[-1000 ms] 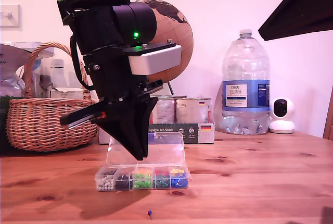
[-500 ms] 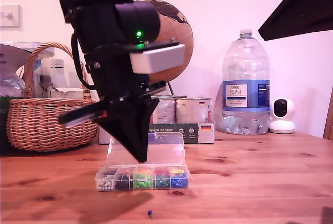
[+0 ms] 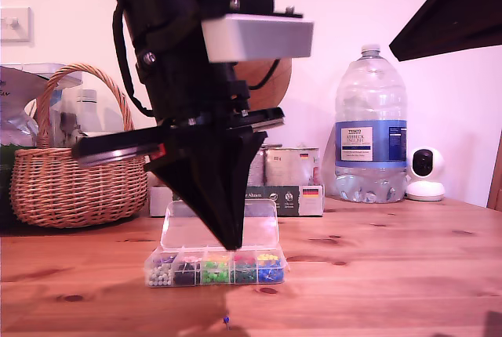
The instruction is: Sort the loose pins on the table into their correct compartments
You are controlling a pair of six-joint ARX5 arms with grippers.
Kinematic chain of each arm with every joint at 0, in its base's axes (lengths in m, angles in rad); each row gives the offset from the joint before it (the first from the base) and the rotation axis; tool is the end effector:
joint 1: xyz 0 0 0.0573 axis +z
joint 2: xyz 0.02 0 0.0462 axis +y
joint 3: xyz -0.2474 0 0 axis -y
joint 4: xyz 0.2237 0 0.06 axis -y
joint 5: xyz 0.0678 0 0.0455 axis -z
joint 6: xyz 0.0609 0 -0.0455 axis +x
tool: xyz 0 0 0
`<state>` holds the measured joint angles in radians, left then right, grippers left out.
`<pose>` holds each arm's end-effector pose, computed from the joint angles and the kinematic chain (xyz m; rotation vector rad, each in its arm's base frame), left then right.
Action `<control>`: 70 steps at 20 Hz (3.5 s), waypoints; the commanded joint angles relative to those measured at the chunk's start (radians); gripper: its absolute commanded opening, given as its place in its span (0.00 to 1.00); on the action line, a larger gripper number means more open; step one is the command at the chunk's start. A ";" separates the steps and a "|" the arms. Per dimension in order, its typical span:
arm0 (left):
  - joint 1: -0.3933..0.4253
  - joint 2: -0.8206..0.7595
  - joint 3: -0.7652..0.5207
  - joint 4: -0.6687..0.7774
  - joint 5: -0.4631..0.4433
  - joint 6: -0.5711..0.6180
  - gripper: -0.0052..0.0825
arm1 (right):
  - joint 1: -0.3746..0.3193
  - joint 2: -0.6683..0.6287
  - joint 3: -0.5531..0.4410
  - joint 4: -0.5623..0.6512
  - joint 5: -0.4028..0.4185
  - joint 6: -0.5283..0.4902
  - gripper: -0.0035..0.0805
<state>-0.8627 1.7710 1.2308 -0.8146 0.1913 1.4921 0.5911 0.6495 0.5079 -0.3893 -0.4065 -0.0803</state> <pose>0.1988 -0.2500 0.1577 1.5735 0.4358 -1.7821 0.1191 0.1089 0.2183 -0.1227 0.5116 0.9952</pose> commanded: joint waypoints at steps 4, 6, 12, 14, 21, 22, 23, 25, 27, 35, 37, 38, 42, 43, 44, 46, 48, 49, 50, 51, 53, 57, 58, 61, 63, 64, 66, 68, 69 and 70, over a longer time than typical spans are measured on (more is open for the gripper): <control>-0.024 -0.006 -0.065 -0.001 0.024 0.037 0.05 | 0.005 0.002 -0.006 0.007 -0.003 -0.003 0.03; -0.024 -0.006 -0.074 -0.003 0.017 0.054 0.19 | 0.005 0.002 -0.006 0.007 -0.003 -0.003 0.03; -0.016 -0.004 -0.074 0.020 0.007 0.103 0.30 | 0.005 0.002 -0.006 0.006 -0.003 -0.003 0.03; -0.010 -0.001 -0.074 0.030 0.010 0.105 0.30 | 0.005 0.002 -0.006 0.006 -0.003 -0.003 0.03; 0.007 0.023 -0.074 0.057 0.014 0.114 0.30 | 0.005 0.002 -0.006 0.005 -0.003 -0.003 0.03; 0.008 0.029 -0.074 0.063 0.019 0.118 0.30 | 0.005 0.002 -0.006 0.005 -0.003 -0.003 0.03; 0.011 0.034 -0.074 0.065 0.021 0.125 0.30 | 0.005 0.002 -0.006 0.005 -0.003 -0.003 0.03; 0.013 0.051 -0.074 0.072 0.024 0.135 0.30 | 0.005 0.002 -0.006 0.005 -0.003 -0.003 0.03; 0.013 0.068 -0.074 0.092 0.024 0.139 0.30 | 0.005 0.002 -0.006 0.005 -0.003 -0.003 0.03; 0.017 0.089 -0.074 0.107 0.041 0.139 0.30 | 0.005 0.002 -0.006 0.004 -0.003 -0.003 0.03; 0.017 0.091 -0.074 0.106 0.045 0.139 0.30 | 0.005 0.002 -0.006 0.004 -0.003 -0.003 0.03; 0.017 0.096 -0.074 0.105 0.045 0.139 0.30 | 0.005 0.002 -0.006 0.004 -0.003 -0.003 0.03; 0.017 0.111 -0.074 0.101 0.044 0.139 0.30 | 0.004 0.002 -0.006 0.004 -0.003 -0.003 0.03; 0.017 0.114 -0.074 0.100 0.044 0.139 0.30 | 0.005 0.002 -0.006 0.004 -0.003 -0.003 0.03; 0.016 0.116 -0.074 0.093 0.044 0.139 0.30 | 0.005 0.002 -0.006 0.004 -0.003 -0.003 0.03; 0.017 0.119 -0.074 0.093 0.044 0.140 0.30 | 0.005 0.002 -0.006 0.004 -0.003 -0.003 0.03; 0.017 0.120 -0.074 0.087 0.045 0.140 0.30 | 0.004 0.002 -0.006 0.004 -0.003 -0.003 0.03; 0.017 0.120 -0.074 0.092 0.044 0.140 0.30 | 0.004 0.002 -0.006 0.004 -0.003 -0.003 0.03; 0.018 0.120 -0.074 0.100 0.044 0.142 0.30 | 0.005 0.002 -0.006 0.004 -0.003 -0.003 0.03; 0.018 0.120 -0.074 0.105 0.047 0.142 0.30 | 0.005 0.002 -0.006 0.004 -0.003 -0.003 0.03; 0.018 0.121 -0.074 0.105 0.056 0.142 0.26 | 0.005 0.002 -0.006 0.004 -0.003 -0.003 0.03; 0.018 0.122 -0.074 0.102 0.056 0.142 0.25 | 0.005 0.002 -0.006 0.004 -0.003 -0.003 0.03; 0.018 0.122 -0.074 0.101 0.056 0.142 0.22 | 0.005 0.002 -0.006 0.004 -0.003 -0.003 0.03; 0.018 0.135 -0.074 0.100 0.062 0.142 0.20 | 0.005 0.002 -0.006 0.004 -0.003 -0.003 0.03; 0.018 0.150 -0.074 0.098 0.062 0.143 0.20 | 0.005 0.002 -0.006 0.004 -0.003 -0.003 0.03; 0.018 0.153 -0.074 0.098 0.062 0.143 0.17 | 0.004 0.002 -0.006 0.003 -0.003 -0.003 0.03; 0.018 0.153 -0.074 0.098 0.061 0.143 0.14 | 0.005 0.002 -0.006 0.004 -0.003 -0.003 0.03; 0.021 0.153 -0.074 0.095 0.054 0.141 0.14 | 0.005 0.002 -0.006 0.005 -0.003 -0.003 0.03; 0.023 0.153 -0.074 0.094 0.054 0.140 0.14 | 0.005 0.002 -0.006 0.005 -0.003 -0.003 0.03; 0.023 0.153 -0.074 0.096 0.054 0.140 0.14 | 0.005 0.002 -0.006 0.004 -0.003 -0.003 0.03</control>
<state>-0.8455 1.8748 1.1667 -0.7177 0.2485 1.6279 0.5911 0.6495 0.5083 -0.3901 -0.4065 -0.0803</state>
